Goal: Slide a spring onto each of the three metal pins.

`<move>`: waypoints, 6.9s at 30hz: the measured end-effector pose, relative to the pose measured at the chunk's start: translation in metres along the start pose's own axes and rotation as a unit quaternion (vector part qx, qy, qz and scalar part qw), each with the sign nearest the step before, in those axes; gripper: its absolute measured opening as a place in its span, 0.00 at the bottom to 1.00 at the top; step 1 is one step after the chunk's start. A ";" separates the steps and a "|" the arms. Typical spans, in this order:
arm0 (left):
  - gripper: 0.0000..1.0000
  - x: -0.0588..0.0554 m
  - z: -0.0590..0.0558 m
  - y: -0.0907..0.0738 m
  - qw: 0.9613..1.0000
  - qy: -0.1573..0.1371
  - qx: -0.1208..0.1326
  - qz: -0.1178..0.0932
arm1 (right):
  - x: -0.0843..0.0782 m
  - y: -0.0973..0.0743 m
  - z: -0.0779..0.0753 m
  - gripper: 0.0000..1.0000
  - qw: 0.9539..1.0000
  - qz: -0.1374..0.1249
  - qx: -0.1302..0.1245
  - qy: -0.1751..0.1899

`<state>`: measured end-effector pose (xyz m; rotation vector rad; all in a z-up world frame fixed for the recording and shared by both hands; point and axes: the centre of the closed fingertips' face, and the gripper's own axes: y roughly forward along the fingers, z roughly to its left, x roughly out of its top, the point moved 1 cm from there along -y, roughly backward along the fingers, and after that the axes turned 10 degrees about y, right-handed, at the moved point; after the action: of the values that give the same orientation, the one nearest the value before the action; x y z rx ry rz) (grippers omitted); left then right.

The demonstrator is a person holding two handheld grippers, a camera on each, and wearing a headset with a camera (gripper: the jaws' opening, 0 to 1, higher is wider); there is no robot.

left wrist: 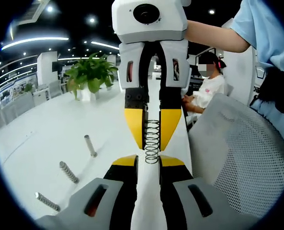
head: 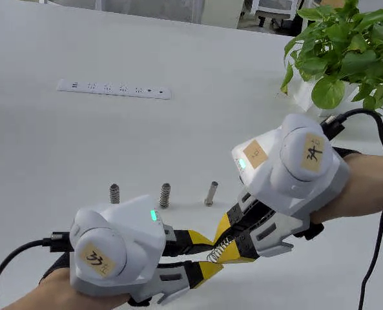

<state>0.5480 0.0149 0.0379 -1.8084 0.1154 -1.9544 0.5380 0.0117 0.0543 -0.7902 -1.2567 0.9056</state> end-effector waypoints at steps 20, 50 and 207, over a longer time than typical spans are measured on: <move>0.58 -0.043 0.042 -0.057 0.989 -0.075 0.124 0.030 | -0.007 -0.004 -0.020 0.07 1.000 0.016 -0.021 -0.014; 0.99 -0.081 0.065 -0.107 0.952 -0.166 0.248 0.066 | -0.013 -0.023 -0.106 0.07 0.993 0.071 -0.086 -0.033; 0.96 -0.083 0.063 -0.125 0.948 -0.177 0.253 0.080 | -0.072 -0.005 -0.079 0.99 0.964 -0.139 -0.168 0.153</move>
<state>0.5747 0.1743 0.0156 -1.6982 -0.3186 -1.3572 0.6116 -0.0554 0.0152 -0.9494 -1.2208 0.3292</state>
